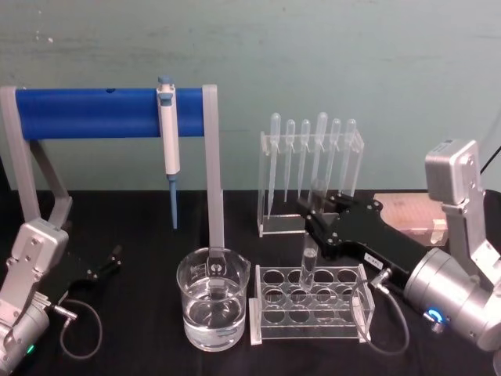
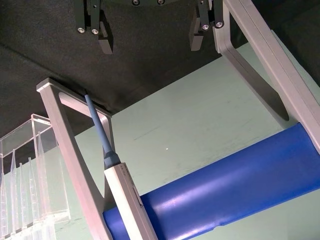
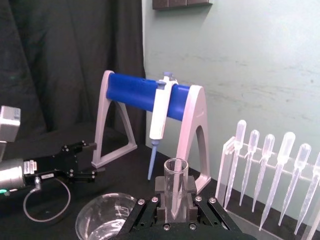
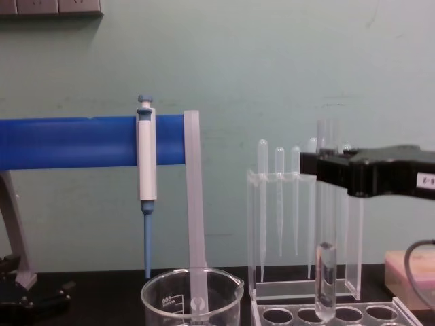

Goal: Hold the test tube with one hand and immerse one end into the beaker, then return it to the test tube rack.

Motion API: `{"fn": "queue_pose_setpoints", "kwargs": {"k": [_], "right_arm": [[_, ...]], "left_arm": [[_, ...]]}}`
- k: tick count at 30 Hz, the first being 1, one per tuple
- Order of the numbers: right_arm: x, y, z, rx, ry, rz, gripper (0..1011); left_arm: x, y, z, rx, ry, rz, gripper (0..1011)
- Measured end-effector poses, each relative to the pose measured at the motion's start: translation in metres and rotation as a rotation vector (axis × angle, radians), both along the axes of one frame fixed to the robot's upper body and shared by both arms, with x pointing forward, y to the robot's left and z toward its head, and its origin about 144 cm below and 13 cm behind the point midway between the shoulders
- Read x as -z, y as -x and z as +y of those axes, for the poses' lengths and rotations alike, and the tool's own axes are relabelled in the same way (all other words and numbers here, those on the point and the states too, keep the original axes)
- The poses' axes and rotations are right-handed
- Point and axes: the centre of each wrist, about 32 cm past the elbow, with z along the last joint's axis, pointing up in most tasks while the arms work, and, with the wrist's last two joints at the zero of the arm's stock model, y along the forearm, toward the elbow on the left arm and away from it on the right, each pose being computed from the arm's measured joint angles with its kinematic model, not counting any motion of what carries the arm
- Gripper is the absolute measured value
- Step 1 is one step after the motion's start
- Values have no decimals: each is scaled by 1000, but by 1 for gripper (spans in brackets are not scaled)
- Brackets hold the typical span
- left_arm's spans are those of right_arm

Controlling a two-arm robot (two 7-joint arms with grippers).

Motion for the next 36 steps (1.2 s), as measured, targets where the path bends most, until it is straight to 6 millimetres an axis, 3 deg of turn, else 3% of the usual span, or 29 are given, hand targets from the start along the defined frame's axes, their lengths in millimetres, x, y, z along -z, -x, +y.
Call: {"fn": "queue_pose_setpoints", "kwargs": {"k": [25,36], "right_arm": [[23,-9,9,-1,16,15,226],[41,-15,12,-5,47,29,226]], "left_arm": [[0,0,0,0,0,0,1000],[0,0,0,0,0,0,1000]]}}
